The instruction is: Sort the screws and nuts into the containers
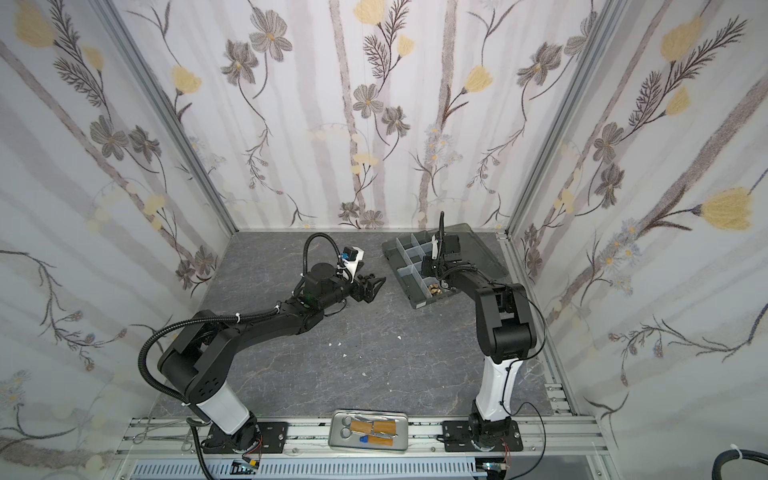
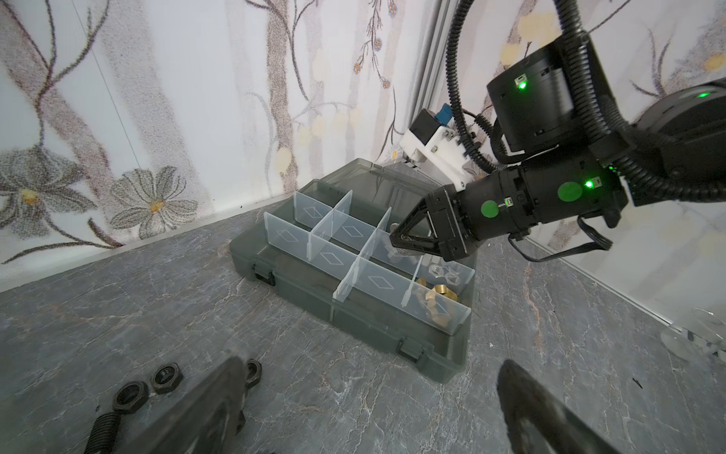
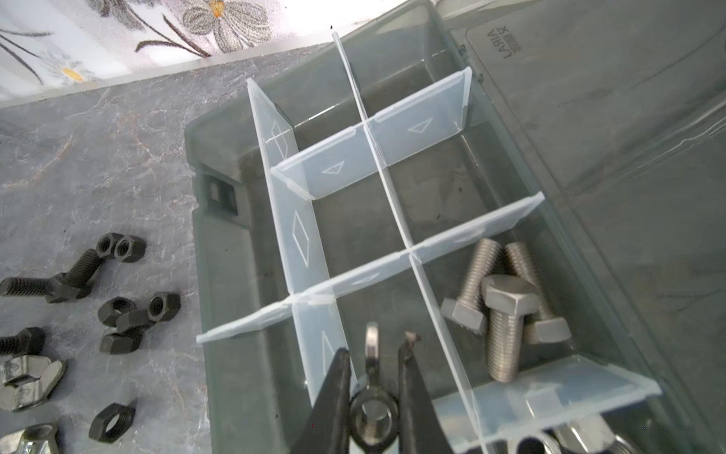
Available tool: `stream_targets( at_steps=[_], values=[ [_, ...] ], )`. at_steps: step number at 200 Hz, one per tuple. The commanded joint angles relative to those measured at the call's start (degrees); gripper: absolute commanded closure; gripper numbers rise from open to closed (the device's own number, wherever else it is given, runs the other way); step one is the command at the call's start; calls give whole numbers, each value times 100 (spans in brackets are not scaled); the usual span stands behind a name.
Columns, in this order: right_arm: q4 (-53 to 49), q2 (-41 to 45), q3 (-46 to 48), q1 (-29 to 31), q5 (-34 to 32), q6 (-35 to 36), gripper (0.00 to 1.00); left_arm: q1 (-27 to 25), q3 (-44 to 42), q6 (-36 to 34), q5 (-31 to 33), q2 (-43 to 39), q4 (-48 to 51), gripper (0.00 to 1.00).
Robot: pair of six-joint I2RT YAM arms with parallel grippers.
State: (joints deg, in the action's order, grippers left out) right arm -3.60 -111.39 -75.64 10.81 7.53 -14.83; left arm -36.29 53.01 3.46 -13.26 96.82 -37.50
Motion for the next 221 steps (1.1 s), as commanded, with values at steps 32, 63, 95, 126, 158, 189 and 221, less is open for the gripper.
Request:
stream_targets(
  at_steps=[32, 63, 95, 126, 158, 189, 221],
  values=[
    [-36, -536, -453, -13, -34, -125, 87, -2, -52, 68, 226, -17, -109, 0],
    [-71, -488, -410, -9, -207, -117, 78, -3, -80, 15, 330, -72, -71, 0],
    [-60, -222, -320, -9, -202, -82, 70, -1, -83, -1, 450, -105, -126, 0],
    [-142, 5, -294, 29, -194, -20, 65, 8, -133, 42, 516, -119, -214, 0],
    [-279, 255, -320, 125, -142, 76, 61, 57, -244, 104, 644, -252, -267, 0],
    [-89, 444, -260, 540, 285, 354, 61, 365, -556, 580, 904, -506, -382, 0],
    [457, 302, -84, 1449, 767, 705, 62, 1026, -1117, 1419, 1206, -809, -448, 0]
  ],
)
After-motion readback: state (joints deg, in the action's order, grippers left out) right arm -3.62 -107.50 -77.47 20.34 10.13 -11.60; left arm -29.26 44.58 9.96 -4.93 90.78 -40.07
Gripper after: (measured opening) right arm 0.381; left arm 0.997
